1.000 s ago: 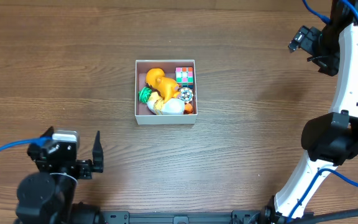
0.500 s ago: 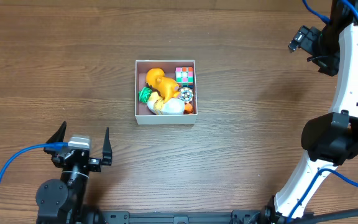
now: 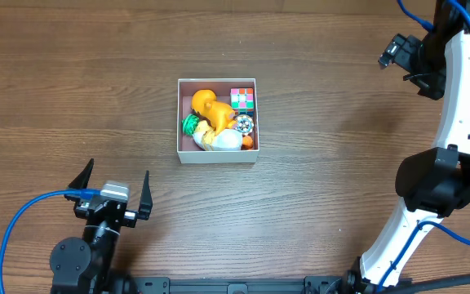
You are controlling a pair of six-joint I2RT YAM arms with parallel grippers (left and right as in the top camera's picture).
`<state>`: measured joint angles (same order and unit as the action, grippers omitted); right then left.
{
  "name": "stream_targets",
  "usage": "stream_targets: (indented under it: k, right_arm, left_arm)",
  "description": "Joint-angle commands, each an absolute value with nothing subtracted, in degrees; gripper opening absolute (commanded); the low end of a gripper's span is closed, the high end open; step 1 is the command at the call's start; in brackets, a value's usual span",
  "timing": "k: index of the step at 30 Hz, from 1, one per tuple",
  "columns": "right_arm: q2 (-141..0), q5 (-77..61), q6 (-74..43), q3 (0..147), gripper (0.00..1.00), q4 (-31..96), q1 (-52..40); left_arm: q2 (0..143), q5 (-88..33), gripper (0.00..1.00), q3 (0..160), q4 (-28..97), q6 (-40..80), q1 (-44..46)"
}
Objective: Pack container
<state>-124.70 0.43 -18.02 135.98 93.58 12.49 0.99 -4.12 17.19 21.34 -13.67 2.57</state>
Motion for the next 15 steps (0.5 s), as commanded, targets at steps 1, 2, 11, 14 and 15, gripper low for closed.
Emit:
stream_targets:
  k: [1,2,11,14,15]
  right_arm:
    - [-124.33,0.73,-18.46,136.00,1.00,93.27,12.49]
    - [-124.33,0.73,-18.46,136.00,1.00,93.27,12.49]
    - [-124.33,0.73,-18.46,136.00,1.00,93.27,12.49]
    - [-124.33,0.73,-18.46,136.00,1.00,93.27,12.49]
    - [-124.33,0.71,-18.46,136.00,1.00,93.27,12.49]
  left_arm:
    - [0.19,-4.99,1.00,14.94,18.57,-14.28,2.15]
    - [0.19,-4.99,1.00,14.11,17.45,-13.54,2.15]
    - [0.19,-5.98,1.00,5.69,4.67,-6.07,2.15]
    - [0.19,-5.96,1.00,3.07,1.17,-4.23,2.15]
    - [0.19,-5.96,1.00,2.35,0.21,-4.23,2.15]
